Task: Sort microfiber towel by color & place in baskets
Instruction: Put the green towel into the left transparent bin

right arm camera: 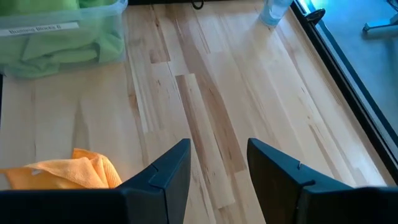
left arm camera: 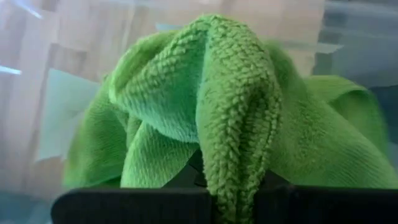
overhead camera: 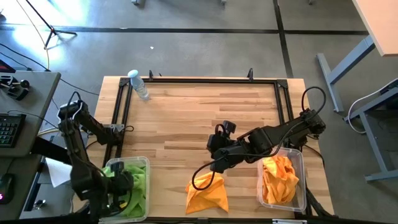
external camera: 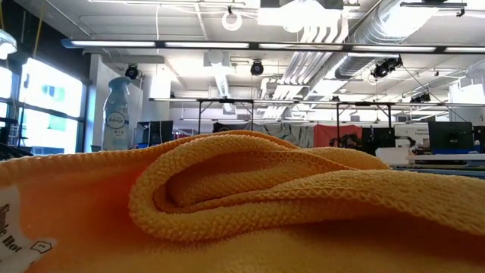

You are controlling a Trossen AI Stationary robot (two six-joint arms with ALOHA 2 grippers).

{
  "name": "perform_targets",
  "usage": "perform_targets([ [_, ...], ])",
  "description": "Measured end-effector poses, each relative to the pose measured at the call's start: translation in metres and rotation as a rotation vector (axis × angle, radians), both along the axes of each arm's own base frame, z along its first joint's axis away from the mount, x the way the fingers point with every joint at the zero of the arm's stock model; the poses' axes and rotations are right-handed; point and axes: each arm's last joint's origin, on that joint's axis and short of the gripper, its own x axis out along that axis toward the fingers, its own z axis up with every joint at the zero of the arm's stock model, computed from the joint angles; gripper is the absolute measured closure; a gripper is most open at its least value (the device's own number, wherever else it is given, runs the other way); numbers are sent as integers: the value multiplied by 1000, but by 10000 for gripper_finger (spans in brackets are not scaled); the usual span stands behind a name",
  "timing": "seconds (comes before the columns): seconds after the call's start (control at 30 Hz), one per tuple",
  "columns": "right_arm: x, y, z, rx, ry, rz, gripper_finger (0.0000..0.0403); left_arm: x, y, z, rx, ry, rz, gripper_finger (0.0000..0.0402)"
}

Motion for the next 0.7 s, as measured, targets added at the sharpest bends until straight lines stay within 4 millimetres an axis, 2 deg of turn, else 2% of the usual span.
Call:
perform_targets([
  [0.2, 1, 0, 1, 18, -18, -14, 249, 5, 1, -33, -38, -16, 2, 401],
  [0.43, 1, 0, 1, 56, -47, -76, 249, 0, 8, -68, -39, 20, -31, 401],
  [0.57, 1, 0, 1, 82, -70, -123, 249, -4, 13, -81, -28, 55, -45, 400],
  [0.7, 1, 0, 1, 87, -73, -129, 249, -4, 16, -86, -17, 56, -43, 389],
])
